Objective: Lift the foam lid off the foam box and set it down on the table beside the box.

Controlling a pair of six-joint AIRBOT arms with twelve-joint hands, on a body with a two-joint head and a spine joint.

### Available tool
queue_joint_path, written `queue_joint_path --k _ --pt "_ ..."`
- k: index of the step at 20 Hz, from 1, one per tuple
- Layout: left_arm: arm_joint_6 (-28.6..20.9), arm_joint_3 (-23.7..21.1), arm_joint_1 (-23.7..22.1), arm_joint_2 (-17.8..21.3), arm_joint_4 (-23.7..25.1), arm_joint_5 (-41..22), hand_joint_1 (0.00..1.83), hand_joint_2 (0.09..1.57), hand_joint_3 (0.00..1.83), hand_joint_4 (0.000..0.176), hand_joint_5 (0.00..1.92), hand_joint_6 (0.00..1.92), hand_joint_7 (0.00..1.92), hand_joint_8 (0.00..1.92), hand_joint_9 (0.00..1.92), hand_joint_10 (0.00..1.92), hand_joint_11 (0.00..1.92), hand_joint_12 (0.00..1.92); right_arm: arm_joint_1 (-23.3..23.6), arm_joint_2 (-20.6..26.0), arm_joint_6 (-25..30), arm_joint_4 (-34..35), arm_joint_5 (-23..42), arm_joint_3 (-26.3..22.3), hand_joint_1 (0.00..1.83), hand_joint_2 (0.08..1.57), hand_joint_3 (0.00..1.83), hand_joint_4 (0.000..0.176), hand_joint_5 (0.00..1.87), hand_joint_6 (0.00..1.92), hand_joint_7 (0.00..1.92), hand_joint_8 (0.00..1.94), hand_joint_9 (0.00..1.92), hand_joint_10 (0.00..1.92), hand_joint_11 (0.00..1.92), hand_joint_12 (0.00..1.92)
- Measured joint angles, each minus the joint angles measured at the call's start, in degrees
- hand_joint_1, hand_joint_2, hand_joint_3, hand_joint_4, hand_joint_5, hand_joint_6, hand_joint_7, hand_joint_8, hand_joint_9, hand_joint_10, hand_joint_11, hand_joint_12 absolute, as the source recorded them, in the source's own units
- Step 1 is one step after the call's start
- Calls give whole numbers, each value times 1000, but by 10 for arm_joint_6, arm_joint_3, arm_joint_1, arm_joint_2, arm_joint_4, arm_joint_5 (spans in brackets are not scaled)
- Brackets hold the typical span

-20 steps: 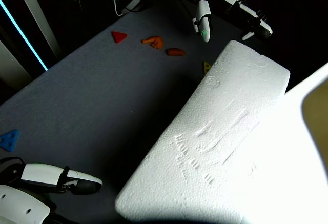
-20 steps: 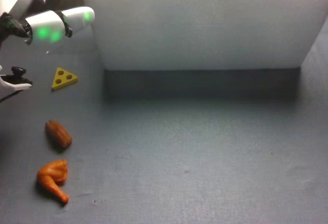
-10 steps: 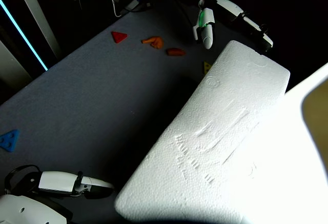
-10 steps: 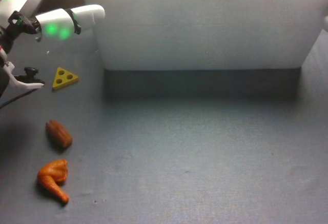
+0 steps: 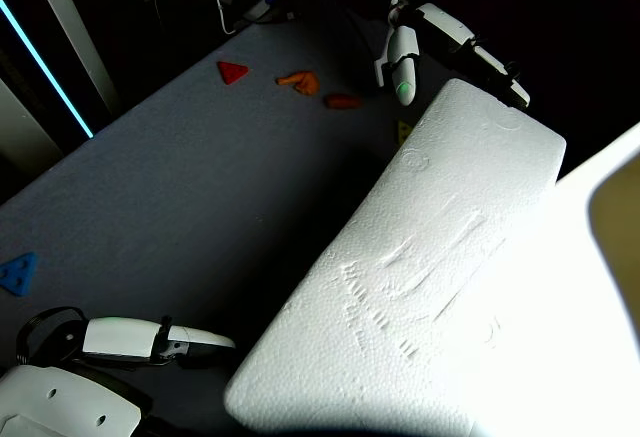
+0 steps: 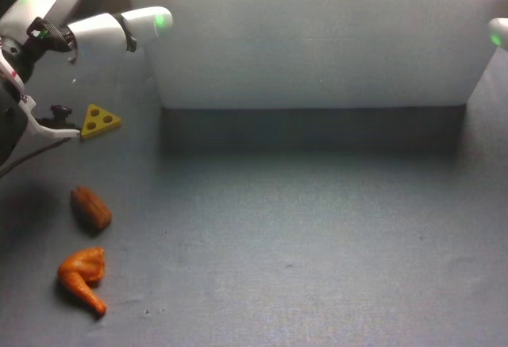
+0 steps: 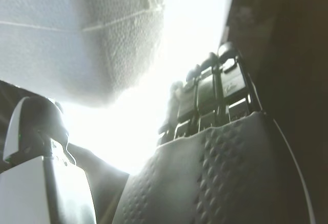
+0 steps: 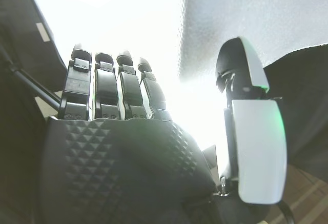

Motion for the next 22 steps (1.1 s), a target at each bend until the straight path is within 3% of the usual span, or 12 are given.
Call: queue_joint_path --k 4,7,9,13,18,19,20,22 --pt "-7 11 -4 -11 -1 9 560 981 1 17 0 0 0 0 0 0 0 0 2 -4 1 -3 0 6 618 1137 0 0 0 0 0 0 0 0 0 0" --pt "-10 21 -6 -17 3 19 560 977 0 17 0 0 0 0 0 0 0 0 7 -10 7 -1 -1 13 631 1127 0 0 0 0 0 0 0 0 0 0" --pt "-13 24 -11 -20 2 26 539 976 0 27 0 0 0 0 0 0 0 0 7 -15 10 -5 -1 19 620 1124 0 0 0 0 0 0 0 0 0 0" --pt "-24 37 -13 -28 11 31 532 985 3 12 0 0 0 0 0 0 0 0 8 -22 14 -5 -3 24 622 1133 0 0 0 0 0 0 0 0 0 0" --pt "-30 42 -18 -37 13 38 542 1040 20 23 94 33 31 9 29 11 33 21 8 -23 21 -5 -5 26 621 1143 4 0 0 0 0 0 0 0 0 0" --pt "-33 42 -18 -37 12 37 565 1079 0 21 134 26 55 12 63 5 6 234 8 -23 23 -5 -5 26 596 1150 7 0 0 0 0 0 0 0 0 0" --pt "-34 43 -18 -37 11 36 586 1086 0 15 154 21 73 7 75 5 0 330 8 -24 24 -5 -5 26 587 1155 8 0 0 0 0 0 0 0 0 0" --pt "-38 45 -18 -37 12 35 596 1095 0 8 165 17 79 3 73 2 0 314 8 -24 26 -6 -5 26 596 1161 10 0 0 0 0 0 0 0 0 0"
